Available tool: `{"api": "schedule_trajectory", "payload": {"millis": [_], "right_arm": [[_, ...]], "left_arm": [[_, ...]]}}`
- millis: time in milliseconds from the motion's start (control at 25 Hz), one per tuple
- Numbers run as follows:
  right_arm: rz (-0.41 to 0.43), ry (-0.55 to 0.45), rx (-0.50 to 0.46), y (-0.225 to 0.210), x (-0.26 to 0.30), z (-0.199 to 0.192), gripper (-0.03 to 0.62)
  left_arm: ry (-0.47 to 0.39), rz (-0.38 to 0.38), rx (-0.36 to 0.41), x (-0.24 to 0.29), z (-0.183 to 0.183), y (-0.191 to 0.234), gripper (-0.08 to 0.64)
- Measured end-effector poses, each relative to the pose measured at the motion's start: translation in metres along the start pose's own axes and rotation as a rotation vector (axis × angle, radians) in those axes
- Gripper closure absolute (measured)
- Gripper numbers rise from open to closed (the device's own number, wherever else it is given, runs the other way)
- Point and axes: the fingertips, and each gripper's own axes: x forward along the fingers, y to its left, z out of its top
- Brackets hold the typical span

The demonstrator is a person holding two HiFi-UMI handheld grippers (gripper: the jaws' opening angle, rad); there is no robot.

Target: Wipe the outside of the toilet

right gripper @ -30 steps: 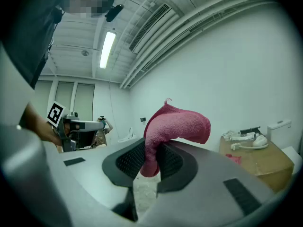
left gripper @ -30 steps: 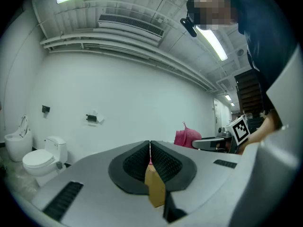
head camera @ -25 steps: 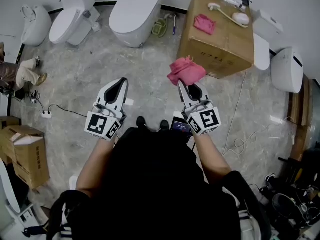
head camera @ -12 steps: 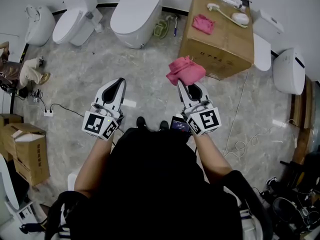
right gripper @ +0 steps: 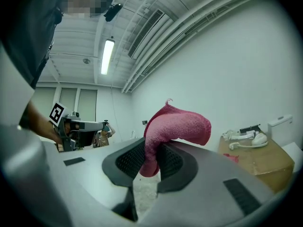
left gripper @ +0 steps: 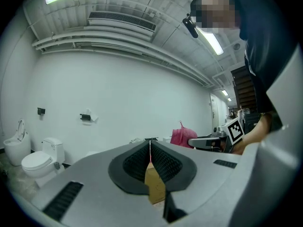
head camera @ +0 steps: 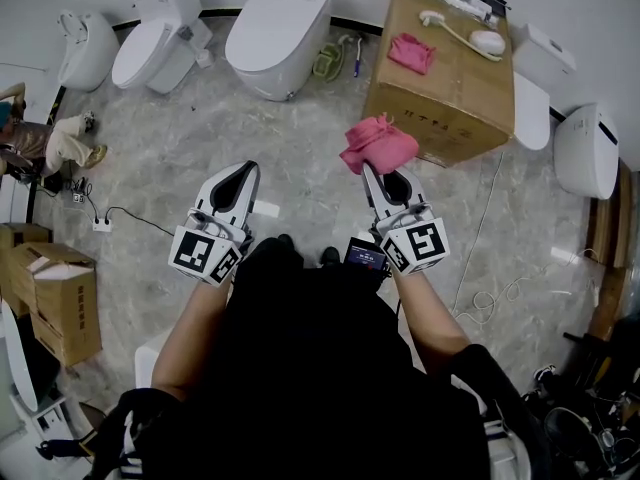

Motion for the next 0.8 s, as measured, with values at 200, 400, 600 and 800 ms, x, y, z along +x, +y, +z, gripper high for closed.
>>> {"api": "schedule_trajectory", "payload": {"millis": [200,400,600,800], "right_arm": [[-0.028,0.025,0.012,-0.016,0.021,-0.009,0.512],[-0.07,0.054,0.028,-0.043,0.066,-0.023,0.514],[-0.069,0.126,0.051,-0.062,0.135,-0.033,0.512],[-0.068,0.098,0.009,-0.069,0.214,-0.005,0.512]], "left_arm": [[0.018,-0.008,-0.035,0.013,-0.01,0.02,0.541],[0.001,-0.025,-0.059,0.053,-0.024,0.063,0.541],[-0.016,-0.035,-0.067,0.102,-0.027,0.121,0.541],[-0.006,-0.005,-0.069,0.137,-0.023,0.191,0.541]]}}
